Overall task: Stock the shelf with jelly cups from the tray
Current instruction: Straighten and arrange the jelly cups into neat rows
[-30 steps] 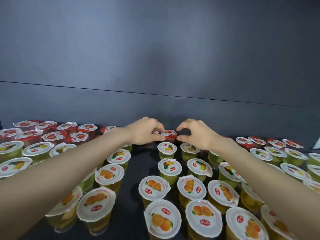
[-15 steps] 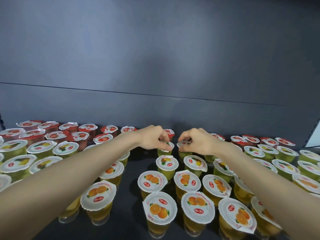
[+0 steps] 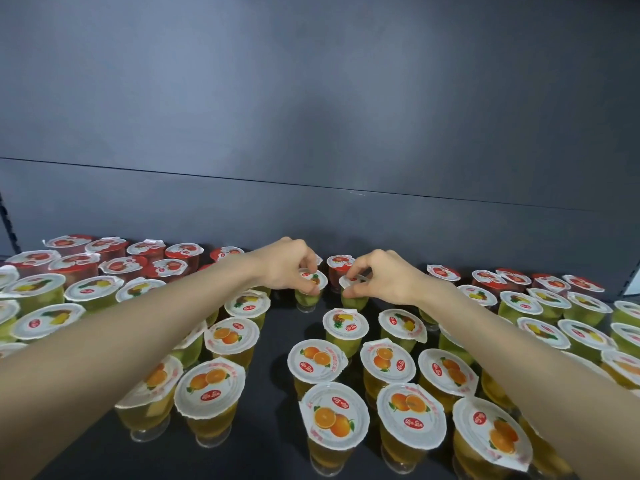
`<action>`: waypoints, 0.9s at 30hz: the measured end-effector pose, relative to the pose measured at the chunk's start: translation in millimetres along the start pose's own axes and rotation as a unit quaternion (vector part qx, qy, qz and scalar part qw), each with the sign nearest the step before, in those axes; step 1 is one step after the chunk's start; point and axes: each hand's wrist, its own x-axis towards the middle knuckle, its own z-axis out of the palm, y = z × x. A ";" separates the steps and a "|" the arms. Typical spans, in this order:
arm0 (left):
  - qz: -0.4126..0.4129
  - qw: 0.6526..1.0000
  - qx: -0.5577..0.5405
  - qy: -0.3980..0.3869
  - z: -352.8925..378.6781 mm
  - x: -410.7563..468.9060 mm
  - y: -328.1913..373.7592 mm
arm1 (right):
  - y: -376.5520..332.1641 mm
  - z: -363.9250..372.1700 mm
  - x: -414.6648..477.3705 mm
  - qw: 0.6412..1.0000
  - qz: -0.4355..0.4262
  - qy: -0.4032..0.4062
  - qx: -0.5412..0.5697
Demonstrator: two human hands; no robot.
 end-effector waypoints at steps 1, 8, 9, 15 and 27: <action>-0.001 1.000 -0.002 -0.003 -0.2 -1.6 -2.2 | -1.7 2.0 2.0 1.000 0.000 0.000 0.000; -0.001 1.000 0.008 -0.002 -0.2 -8.5 -9.0 | -5.2 5.8 2.1 1.000 -0.001 -0.004 0.011; -0.002 1.000 0.005 -0.005 0.1 -8.8 -10.4 | -5.1 5.0 1.5 1.000 -0.001 -0.008 0.011; -0.014 1.000 -0.019 -0.004 1.4 -8.6 -13.5 | -9.9 6.8 3.2 1.000 -0.005 -0.004 0.015; -0.008 0.998 0.067 -0.006 0.6 -20.2 -1.8 | -13.7 7.7 -5.3 0.999 -0.024 0.003 -0.031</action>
